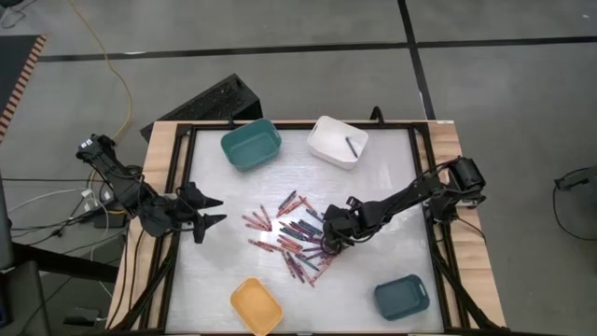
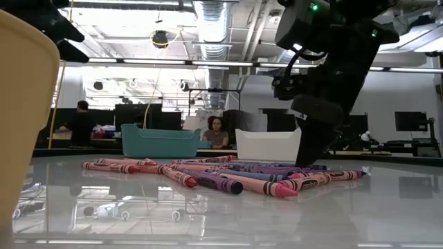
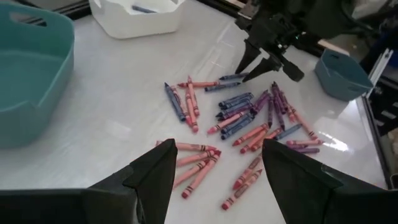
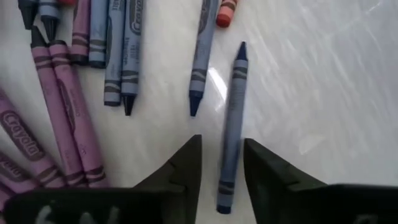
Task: Sort crayons
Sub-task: Put the blue crayon into the white bin
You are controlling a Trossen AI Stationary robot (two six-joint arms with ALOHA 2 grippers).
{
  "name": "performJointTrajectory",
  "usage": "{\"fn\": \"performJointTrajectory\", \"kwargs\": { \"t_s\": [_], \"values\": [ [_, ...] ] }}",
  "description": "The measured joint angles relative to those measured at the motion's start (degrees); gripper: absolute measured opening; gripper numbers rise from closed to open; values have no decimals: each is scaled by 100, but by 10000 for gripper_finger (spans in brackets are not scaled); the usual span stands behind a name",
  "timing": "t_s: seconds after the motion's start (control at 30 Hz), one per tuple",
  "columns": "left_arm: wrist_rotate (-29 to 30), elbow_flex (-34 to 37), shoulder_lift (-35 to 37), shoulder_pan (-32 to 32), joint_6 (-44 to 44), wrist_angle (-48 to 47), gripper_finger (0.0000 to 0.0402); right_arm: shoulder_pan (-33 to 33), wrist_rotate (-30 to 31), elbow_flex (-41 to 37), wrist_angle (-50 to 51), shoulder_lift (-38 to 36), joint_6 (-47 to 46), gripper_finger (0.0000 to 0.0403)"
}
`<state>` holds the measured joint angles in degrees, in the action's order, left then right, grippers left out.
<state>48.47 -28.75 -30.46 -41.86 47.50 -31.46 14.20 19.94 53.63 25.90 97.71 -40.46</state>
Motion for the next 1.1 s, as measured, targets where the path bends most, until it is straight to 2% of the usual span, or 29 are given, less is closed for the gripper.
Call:
{"fn": "performJointTrajectory", "kwargs": {
  "t_s": [0.23,0.47,0.77,1.0,1.1],
  "values": [
    [-453,0,-4,0,91,-35,228,-103,-9,6,13,40,1,64],
    [-304,2,-4,2,7,-35,228,-127,-5,-3,-96,32,25,7],
    [-205,2,-2,2,-28,-35,228,-125,329,184,-264,78,300,3],
    [-134,2,-3,2,-30,-35,228,-160,622,556,-214,2,1030,2],
    [-105,2,-2,2,-30,-35,228,-250,954,675,-200,-104,1068,1]
  ]
}}
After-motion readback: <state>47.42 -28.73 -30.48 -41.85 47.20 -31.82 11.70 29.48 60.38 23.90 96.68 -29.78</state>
